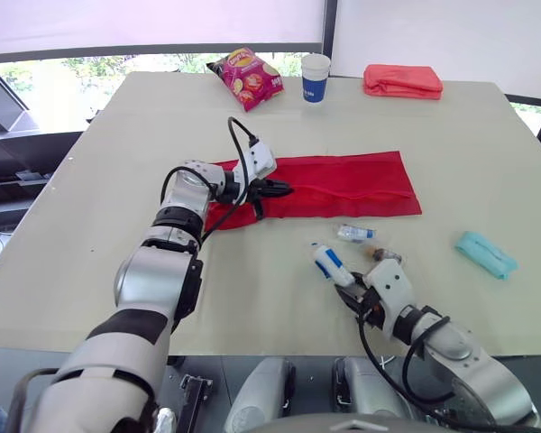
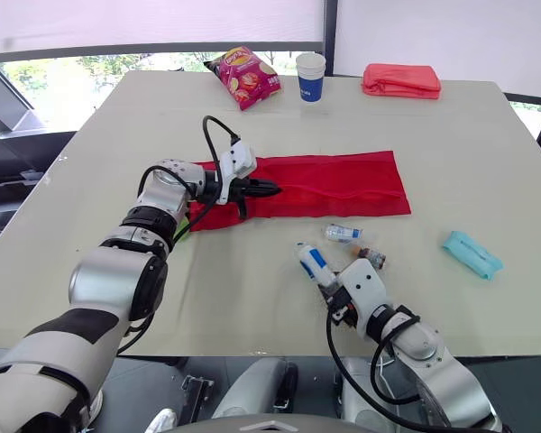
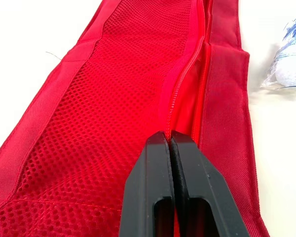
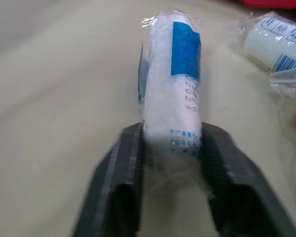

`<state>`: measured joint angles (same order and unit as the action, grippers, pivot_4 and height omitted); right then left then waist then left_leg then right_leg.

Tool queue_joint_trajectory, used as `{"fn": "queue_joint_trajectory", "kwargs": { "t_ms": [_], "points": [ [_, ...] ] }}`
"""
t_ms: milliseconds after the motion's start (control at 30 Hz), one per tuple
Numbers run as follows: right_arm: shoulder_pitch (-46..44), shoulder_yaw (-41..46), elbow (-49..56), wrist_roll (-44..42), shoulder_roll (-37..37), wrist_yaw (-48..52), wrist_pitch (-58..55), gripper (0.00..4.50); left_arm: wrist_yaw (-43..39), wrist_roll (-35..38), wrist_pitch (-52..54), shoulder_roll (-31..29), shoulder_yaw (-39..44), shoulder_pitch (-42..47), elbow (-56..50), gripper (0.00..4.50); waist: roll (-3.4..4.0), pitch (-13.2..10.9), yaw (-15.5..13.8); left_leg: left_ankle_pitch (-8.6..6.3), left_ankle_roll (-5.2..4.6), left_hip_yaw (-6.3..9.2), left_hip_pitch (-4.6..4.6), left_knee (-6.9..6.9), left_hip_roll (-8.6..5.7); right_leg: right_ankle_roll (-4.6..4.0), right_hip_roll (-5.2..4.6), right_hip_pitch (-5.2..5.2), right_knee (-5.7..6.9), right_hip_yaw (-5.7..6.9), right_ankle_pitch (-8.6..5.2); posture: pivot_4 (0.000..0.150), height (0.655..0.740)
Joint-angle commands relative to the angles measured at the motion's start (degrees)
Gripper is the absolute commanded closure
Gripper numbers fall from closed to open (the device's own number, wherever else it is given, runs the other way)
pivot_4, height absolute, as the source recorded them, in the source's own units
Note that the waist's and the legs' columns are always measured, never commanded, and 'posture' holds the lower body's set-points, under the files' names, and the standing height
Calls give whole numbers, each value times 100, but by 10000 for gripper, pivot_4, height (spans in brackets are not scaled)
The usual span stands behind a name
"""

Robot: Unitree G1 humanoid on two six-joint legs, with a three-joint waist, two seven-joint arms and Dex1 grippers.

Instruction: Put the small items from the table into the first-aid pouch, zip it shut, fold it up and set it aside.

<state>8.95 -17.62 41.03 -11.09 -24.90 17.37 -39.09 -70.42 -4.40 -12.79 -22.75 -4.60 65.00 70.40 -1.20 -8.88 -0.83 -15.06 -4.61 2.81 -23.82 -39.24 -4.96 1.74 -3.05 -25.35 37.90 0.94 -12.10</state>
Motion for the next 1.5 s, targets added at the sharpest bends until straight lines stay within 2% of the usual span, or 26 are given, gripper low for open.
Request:
{"fn": "queue_joint_trajectory", "kwargs": {
  "t_ms": [33, 200, 300, 433, 600, 967, 1500],
  "points": [
    [22, 322, 551, -172, -49, 91, -101, 44050, -67, 79, 26, -19, 73, 130, -114, 45000, 0, 0, 1, 0, 0, 0, 0, 0, 0, 0, 0, 0, 0, 0, 0, 1500, 7395],
    [-522, 829, 832, -704, 31, 173, -844, 44150, -229, 228, 265, 92, 165, 188, -186, 45000, 0, 0, 6, 0, 0, 0, 0, 0, 0, 0, 1, 0, 1, 0, 0, 1500, 7395],
    [-1165, 930, 750, -1041, 289, -46, -1995, 44150, -315, 284, 362, 149, 189, 188, -237, 45000, 0, 0, 9, 0, 0, 0, 1, 0, 2, 0, 1, 1, 1, 1, 0, 1500, 7395],
    [-2295, 830, -7, -1016, 755, -341, -2819, 44150, -412, 275, 387, 170, 155, 152, -284, 45000, 1, 0, 16, 0, 0, 0, -1, 2, 1, -1, -1, -2, 2, -2, 0, 1500, 7395],
    [-3119, 777, -918, -788, 1287, -766, -3233, 44150, -634, 331, 447, 162, 136, 69, -473, 45000, 2, 0, 27, 0, 0, -2, -2, 4, -2, -1, -2, -8, 5, -5, 1, 1500, 7395],
    [-4138, 831, -2609, -394, 2244, -1087, -2384, 44150, -883, 412, 685, 225, 88, -184, -993, 45000, 4, 1, 148, 2, 2, -4, -4, 8, -4, -2, -2, -16, 11, -10, 1, 1500, 7395],
    [-4836, 1111, -4041, -219, 3425, -1434, -1668, 44150, -731, 448, 702, 354, 67, -272, -989, 45000, 7, 1, 198, 6, 9, -5, -4, 18, -4, -2, 0, -28, 14, -14, 1, 1500, 7395]
  ]
}}
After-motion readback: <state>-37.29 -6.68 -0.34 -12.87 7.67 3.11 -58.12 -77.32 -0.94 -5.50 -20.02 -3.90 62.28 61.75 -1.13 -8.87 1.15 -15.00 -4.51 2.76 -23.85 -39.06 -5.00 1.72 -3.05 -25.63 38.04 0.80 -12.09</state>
